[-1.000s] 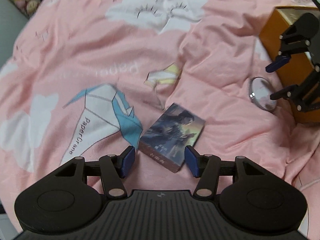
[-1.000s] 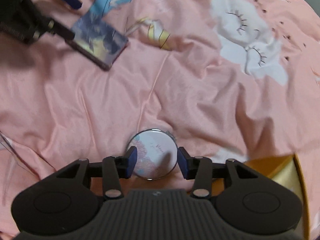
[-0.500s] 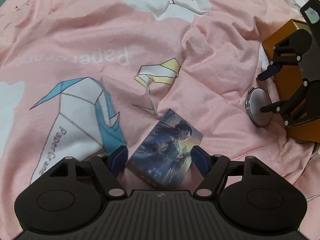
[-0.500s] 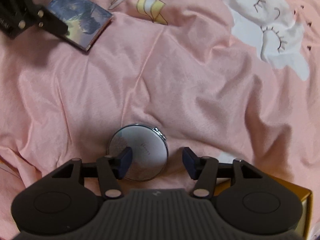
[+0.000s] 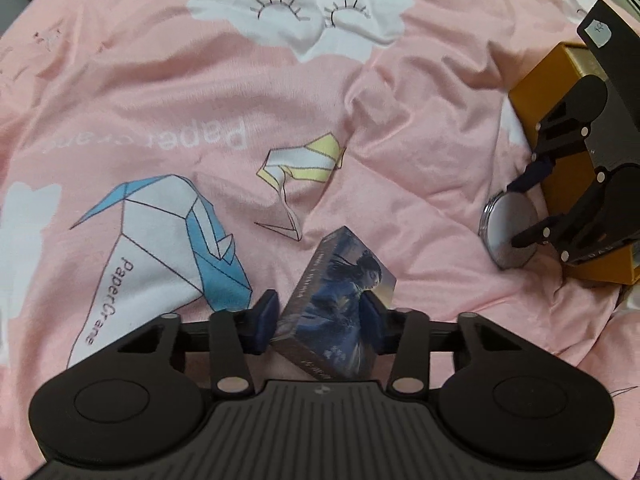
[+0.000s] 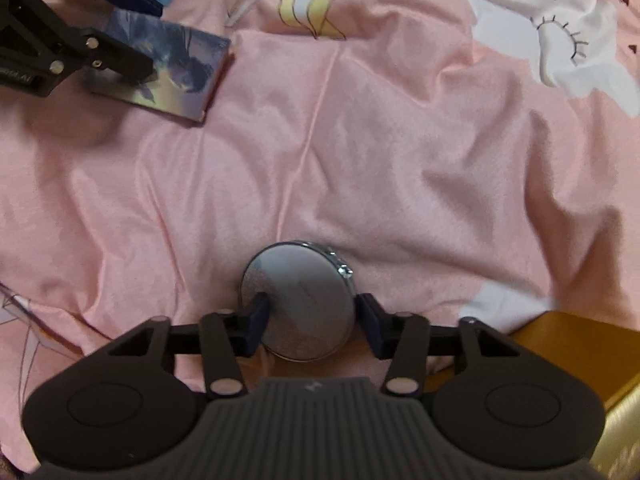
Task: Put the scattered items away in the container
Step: 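Grasp the round mirror compact with the right gripper while the left grasps the photo card deck, then carry the mirror with the right gripper while the left carries the card deck over the box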
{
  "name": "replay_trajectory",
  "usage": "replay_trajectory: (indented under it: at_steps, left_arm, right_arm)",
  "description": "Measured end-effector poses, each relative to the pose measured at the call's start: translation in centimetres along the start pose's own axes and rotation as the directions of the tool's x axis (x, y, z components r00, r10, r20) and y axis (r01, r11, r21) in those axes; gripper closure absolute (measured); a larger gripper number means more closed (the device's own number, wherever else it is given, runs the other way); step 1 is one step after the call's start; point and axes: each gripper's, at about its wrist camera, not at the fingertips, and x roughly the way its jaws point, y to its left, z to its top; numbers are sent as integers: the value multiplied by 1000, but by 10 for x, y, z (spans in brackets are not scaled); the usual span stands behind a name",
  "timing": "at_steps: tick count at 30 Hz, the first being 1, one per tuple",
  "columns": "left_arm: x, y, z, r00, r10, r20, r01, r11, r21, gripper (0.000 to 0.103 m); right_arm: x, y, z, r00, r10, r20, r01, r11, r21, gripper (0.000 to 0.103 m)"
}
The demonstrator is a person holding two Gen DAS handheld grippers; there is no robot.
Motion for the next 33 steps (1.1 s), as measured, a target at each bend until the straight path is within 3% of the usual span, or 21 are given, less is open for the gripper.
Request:
replay_trajectory:
  at_steps: [2, 8, 11, 17, 26, 33]
  left_arm:
    - [-7, -4, -1, 1000, -16, 13, 16, 1000, -1, 59]
    - [-15, -28, -6, 998, -70, -3, 70, 997, 43, 68]
    - [-8, -42, -7, 1000, -14, -6, 14, 995, 96, 67]
    - [-5, -59, -11, 997, 68, 20, -71, 984, 164, 67]
    - [-15, -68, -15, 994, 86, 72, -96, 985, 143, 77]
    - [-41, -82, -17, 983, 83, 162, -101, 990, 101, 77]
  right_arm:
    - [-8, -2, -2, 1000, 8, 16, -8, 1000, 12, 70]
    - [-30, -5, -9, 994, 93, 60, -96, 995, 41, 74]
    - [-33, 2, -6, 992, 102, 69, -105, 994, 35, 82]
    - [-9, 18, -1, 994, 67, 82, -70, 997, 43, 82]
    - [-30, 30, -13, 987, 66, 148, -70, 997, 22, 88]
    - [-67, 28, -46, 954, 71, 291, -104, 990, 100, 88]
